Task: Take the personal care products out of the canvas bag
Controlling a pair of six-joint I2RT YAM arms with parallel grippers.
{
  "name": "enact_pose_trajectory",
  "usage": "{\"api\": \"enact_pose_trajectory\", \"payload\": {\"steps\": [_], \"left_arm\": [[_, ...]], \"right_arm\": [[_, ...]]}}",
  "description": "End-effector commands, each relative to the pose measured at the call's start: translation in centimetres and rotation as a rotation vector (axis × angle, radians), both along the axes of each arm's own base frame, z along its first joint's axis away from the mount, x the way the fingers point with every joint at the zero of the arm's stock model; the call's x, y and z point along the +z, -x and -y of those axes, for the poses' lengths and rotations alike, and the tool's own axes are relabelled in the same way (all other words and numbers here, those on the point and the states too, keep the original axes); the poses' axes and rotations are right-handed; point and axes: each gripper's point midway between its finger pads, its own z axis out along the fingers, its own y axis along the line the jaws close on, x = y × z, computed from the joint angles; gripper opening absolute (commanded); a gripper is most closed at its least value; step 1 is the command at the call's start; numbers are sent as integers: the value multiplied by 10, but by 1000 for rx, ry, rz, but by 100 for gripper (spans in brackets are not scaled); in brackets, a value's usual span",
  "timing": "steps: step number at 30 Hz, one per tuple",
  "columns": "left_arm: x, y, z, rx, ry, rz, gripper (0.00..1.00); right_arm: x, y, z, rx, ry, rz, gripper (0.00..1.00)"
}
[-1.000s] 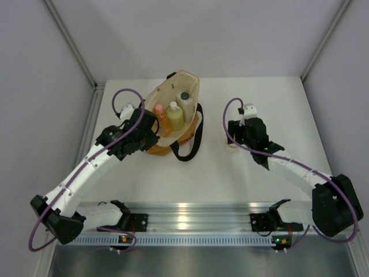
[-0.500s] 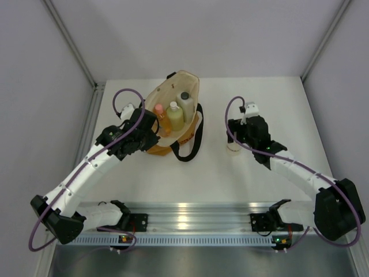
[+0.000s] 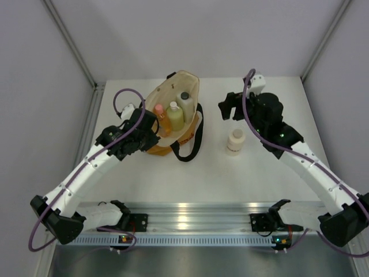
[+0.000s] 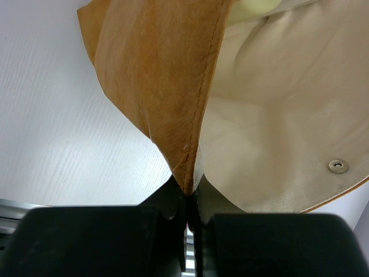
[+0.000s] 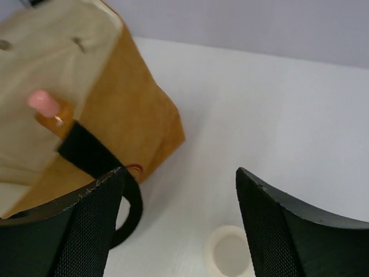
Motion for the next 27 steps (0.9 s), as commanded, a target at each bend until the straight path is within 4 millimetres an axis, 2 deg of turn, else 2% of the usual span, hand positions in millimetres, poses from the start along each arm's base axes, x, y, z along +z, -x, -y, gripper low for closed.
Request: {"api": "enact_pose_trajectory", "payload": {"steps": [1,2,3,4,5,6,7,8,9,10,11,13,14,15,16,17,18,19,20,21,23,24,26,27], "left_arm": [[20,-4,5,-6,55,69,0],[22,-5,4,1,60,79,0],[23,-5,3,6,61,80,0],[24,-5,2,12,62,84,0],[26,-5,1,21,70,90,0],[26,-5,1,27,72,92,0],[27,-5,0,38,76,98,0],[30,-4,-2,51,90,106,0],[28,-5,-4,64,85,108,0],[31,-4,-5,81,102,116,0],[32,-3,-7,92,108,121,0],[28,-2,-12,119,108,122,0],[28,-1,-14,137,120,127,0],[26,0,-15,144,120,125,0],[24,1,-19,166,124,127,0],[23,2,-19,173,126,128,0],[21,2,-20,181,127,127,0],[20,2,-22,191,125,128,0],[20,1,-22,191,122,128,0],[19,1,-22,192,121,128,0],[17,-1,-22,197,114,123,0],[16,-1,-21,195,111,119,0],[14,-2,-20,198,111,111,0],[14,-3,-20,198,109,110,0]], "right_arm": [[48,28,-42,149,-27,38,75],[68,33,-52,175,-38,67,75],[72,41,-69,222,-29,69,74],[64,41,-81,246,-7,37,74],[81,43,-91,268,-20,60,73],[82,50,-106,308,-12,59,73],[74,47,-119,326,10,38,72],[84,49,-128,347,3,54,72],[76,50,-146,387,26,41,71],[73,49,-155,403,39,36,71],[83,49,-161,409,37,56,70],[70,41,-178,415,61,34,70],[79,37,-183,414,45,45,68],[64,30,-193,414,66,13,67],[70,27,-199,422,61,22,67],[68,26,-204,432,66,21,67],[55,20,-214,438,85,1,67],[51,16,-219,443,93,-3,67],[57,14,-224,452,86,10,66],[42,7,-233,457,107,-12,66],[41,2,-241,466,111,-10,66],[28,-1,-248,473,126,-29,66],[21,-6,-253,473,134,-34,65],[9,-11,-257,470,152,-50,64]]}}
